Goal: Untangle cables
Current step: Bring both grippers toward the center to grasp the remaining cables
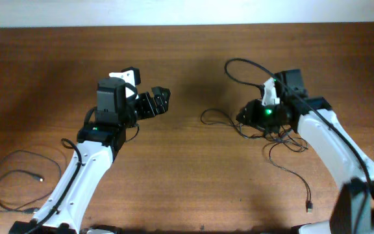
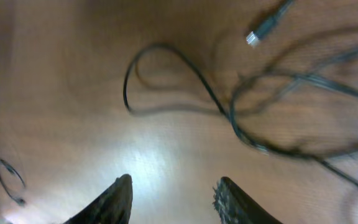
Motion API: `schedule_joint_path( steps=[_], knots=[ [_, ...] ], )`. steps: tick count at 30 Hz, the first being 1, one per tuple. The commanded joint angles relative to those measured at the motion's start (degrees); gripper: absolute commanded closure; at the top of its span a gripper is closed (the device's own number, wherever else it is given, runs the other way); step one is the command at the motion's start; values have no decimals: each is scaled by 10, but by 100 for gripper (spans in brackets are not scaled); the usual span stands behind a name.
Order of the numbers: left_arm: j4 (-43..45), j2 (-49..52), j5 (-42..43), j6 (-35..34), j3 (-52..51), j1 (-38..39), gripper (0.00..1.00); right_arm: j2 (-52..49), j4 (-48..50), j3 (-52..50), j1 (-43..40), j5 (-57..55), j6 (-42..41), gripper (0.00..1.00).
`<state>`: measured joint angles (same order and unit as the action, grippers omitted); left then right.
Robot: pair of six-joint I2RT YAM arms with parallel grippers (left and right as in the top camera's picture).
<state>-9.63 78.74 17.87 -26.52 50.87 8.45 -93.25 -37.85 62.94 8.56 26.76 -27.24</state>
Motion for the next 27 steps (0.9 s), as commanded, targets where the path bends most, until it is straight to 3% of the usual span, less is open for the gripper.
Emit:
schedule_joint_path(
  steps=[1, 6, 13, 14, 16, 17, 19, 21, 27],
  knots=[
    [-1, -9, -8, 13, 2, -2, 1, -62, 68, -5, 2, 15, -76, 55],
    [-7, -9, -8, 14, 2, -2, 1, -130, 110, -5, 2, -11, -112, 55],
    [-7, -9, -14, 13, 2, -2, 1, -138, 178, -5, 2, -92, -111, 50],
    [-7, -9, -14, 13, 2, -2, 1, -140, 192, -5, 2, -84, -109, 55],
    [-6, -9, -11, 13, 2, -2, 1, -139, 238, -5, 2, -43, -61, 91],
    [-6, -9, -11, 13, 2, -2, 1, -139, 263, -5, 1, -10, -42, 95],
    [-7, -9, -11, 13, 2, -2, 1, -139, 318, -5, 1, 138, 36, 96],
    [-7, -9, -11, 13, 2, -2, 1, -131, 331, 3, 1, 219, 61, 96],
    [-1, -9, 110, 0, 2, -2, 1, 43, 231, 33, 1, 191, 60, 96]
  ],
)
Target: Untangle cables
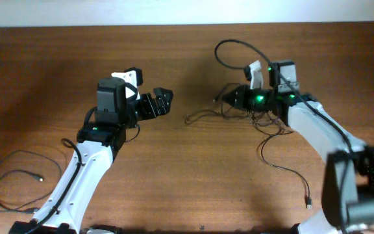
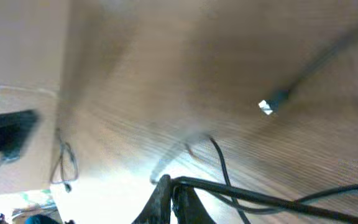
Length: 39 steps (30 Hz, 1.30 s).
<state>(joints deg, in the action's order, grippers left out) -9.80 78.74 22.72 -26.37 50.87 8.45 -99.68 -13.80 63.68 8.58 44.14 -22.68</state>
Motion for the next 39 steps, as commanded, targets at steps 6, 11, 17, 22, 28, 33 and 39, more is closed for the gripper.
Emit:
schedule_joint_path(
  steps=[6, 11, 17, 22, 28, 33, 39],
  knots=[
    [4, -8, 58, -12, 2, 66, 1, 271, -67, 26, 52, -2, 13, 96],
    [17, -8, 30, -12, 2, 130, 1, 281, -109, 32, 109, -59, 13, 96],
    [82, 8, -7, -12, 2, 187, 1, 282, -109, 91, 110, -42, 12, 96],
    [133, 83, -39, -29, 2, 231, 1, 282, -110, 174, 110, 50, 12, 96],
    [40, 168, -255, -29, 2, 243, 100, 282, -174, 264, 64, -131, 82, 96],
    [-72, 168, -347, -29, 2, 198, 100, 281, -291, 293, 10, -418, 87, 96],
    [-61, 63, -243, -29, 35, 156, 100, 227, -546, 292, 8, -388, 87, 62]
  ],
)
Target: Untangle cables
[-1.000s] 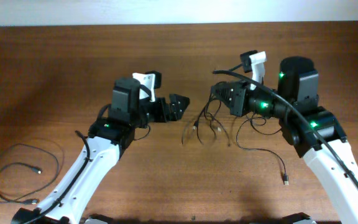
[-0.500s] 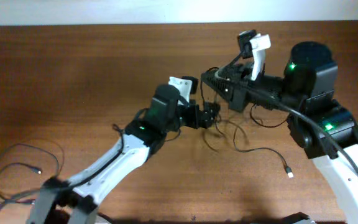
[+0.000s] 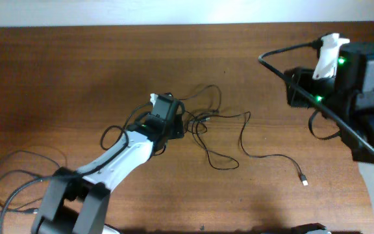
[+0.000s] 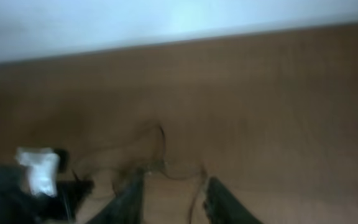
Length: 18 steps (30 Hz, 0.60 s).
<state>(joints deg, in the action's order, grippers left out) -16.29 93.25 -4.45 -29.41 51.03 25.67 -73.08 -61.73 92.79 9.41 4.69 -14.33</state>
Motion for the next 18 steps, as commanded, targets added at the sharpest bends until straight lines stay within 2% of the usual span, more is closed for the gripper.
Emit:
schedule_joint_path(
  steps=[1, 5, 6, 8, 9, 12, 13, 16, 18],
  knots=[
    [4, -111, 28, 1, 41, -22, 100, -63, -97, 0, 0, 30, 4, 61],
    [12, -226, 37, -25, 45, -26, 100, -181, -126, 0, 8, 169, 6, 59],
    [8, -248, 39, -42, 45, -26, 100, -229, -115, 0, 24, 231, 6, 51],
    [6, -266, 39, -45, 45, -26, 100, -285, -100, 0, 54, 284, 6, 48],
    [6, -272, 39, -45, 45, -26, 100, -309, -87, 0, 69, 302, 5, 42],
    [6, -275, 48, -45, 45, -26, 100, -328, -42, 0, 90, 309, -1, 27],
    [7, -275, 48, -45, 45, -26, 100, -328, -26, 0, 95, 309, -26, 23],
    [42, -289, 76, -45, 45, -26, 100, -332, 36, 0, 117, 297, -104, 21],
    [56, -309, 77, -45, 45, -26, 100, -340, 62, 0, 128, 248, -163, 18]
  ],
)
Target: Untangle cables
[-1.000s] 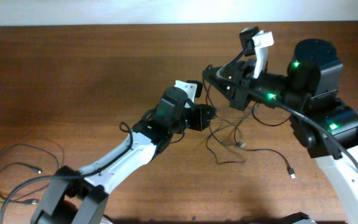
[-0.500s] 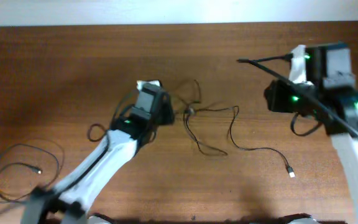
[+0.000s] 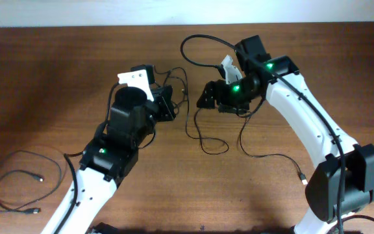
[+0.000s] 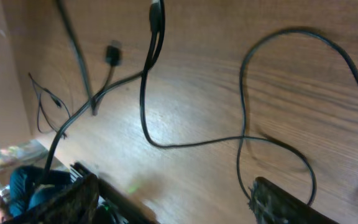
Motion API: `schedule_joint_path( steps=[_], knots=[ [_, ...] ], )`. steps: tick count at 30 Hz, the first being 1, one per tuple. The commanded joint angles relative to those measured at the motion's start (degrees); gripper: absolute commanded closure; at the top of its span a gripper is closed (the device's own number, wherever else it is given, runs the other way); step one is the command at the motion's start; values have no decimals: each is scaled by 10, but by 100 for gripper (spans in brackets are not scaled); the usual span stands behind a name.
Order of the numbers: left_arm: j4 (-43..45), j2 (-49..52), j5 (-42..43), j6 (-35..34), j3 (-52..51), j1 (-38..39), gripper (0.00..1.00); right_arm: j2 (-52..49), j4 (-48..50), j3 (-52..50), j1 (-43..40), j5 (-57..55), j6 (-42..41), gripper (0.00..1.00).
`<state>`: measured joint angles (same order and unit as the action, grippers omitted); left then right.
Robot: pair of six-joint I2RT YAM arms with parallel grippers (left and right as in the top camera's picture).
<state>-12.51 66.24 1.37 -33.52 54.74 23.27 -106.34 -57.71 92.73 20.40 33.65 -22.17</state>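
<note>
A thin black cable tangle lies mid-table. Its strands rise to my left gripper, which looks shut on them at the bunch. One long tail runs right to a plug. My right gripper hovers just right of that bunch. In the right wrist view it stands wide open with bare wood between its fingers. A cable loop lies ahead of it, passing close by the right finger, and a plug lies further off.
A separate coiled cable lies at the front left. A thick black lead arcs off the right arm's wrist. The wall edge bounds the table's far side.
The left gripper went from pressing on the tangle mid-table to further back, and strands came with it. The right arm has moved in from the far right and now hovers open beside them.
The tangle first lay under my open right gripper at the right. Then that gripper was shut on a strand, further left. Later the tangle lay mid-table under the left gripper, with the right arm open at the far right. Now both grippers meet at the raised bunch.
</note>
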Motion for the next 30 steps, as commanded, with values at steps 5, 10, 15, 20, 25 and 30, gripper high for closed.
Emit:
schedule_joint_path(
  steps=[5, 10, 15, 20, 25, 30],
  knots=[
    [32, -125, 7, -3, 8, -2, 99, -25, 117, 0, 49, 13, -99, 17],
    [51, -203, -148, 3, 8, -2, 98, -54, 107, -6, 87, -71, -99, 21],
    [-40, -211, -378, 23, 8, -2, 99, -54, 31, -6, 45, -175, -98, 1],
    [-8, -108, -439, 23, 8, -102, 100, -41, -61, -6, -30, -181, -37, 1],
    [70, 72, -292, 17, 8, -319, 98, -19, -111, -6, -36, -193, -6, 1],
    [169, 236, -156, -8, 8, -460, 94, -19, -95, -6, -35, -189, -23, 1]
  ],
)
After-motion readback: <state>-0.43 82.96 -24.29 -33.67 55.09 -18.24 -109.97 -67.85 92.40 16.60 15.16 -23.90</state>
